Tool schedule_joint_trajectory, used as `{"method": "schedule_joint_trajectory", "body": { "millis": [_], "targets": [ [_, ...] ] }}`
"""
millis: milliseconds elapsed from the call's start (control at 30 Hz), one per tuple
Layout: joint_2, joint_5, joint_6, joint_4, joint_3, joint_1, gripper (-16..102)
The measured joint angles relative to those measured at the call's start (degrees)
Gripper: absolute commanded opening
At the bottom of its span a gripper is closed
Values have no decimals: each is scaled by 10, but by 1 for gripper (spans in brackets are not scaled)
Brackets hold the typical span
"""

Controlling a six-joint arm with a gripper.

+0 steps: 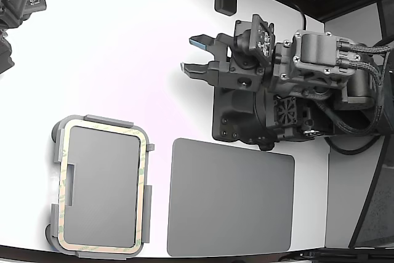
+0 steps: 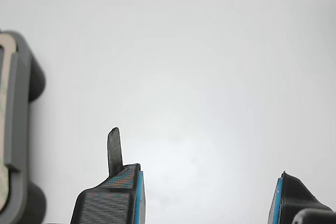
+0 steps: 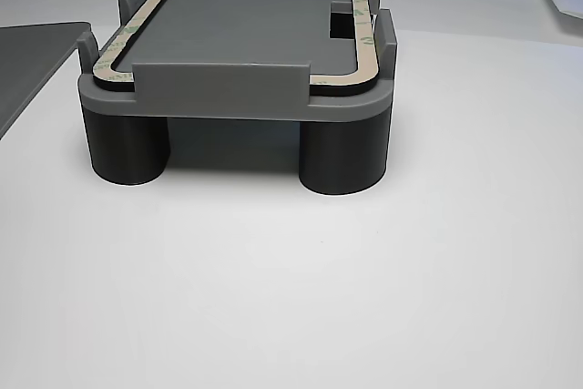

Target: Move top rectangular frame to the holder.

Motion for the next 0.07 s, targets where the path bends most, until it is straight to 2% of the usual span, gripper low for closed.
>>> {"method": "schedule_joint_trajectory", "body": {
  "millis": [67],
  "targets": [
    [0, 0, 0, 0, 0, 0, 100]
  ]
}}
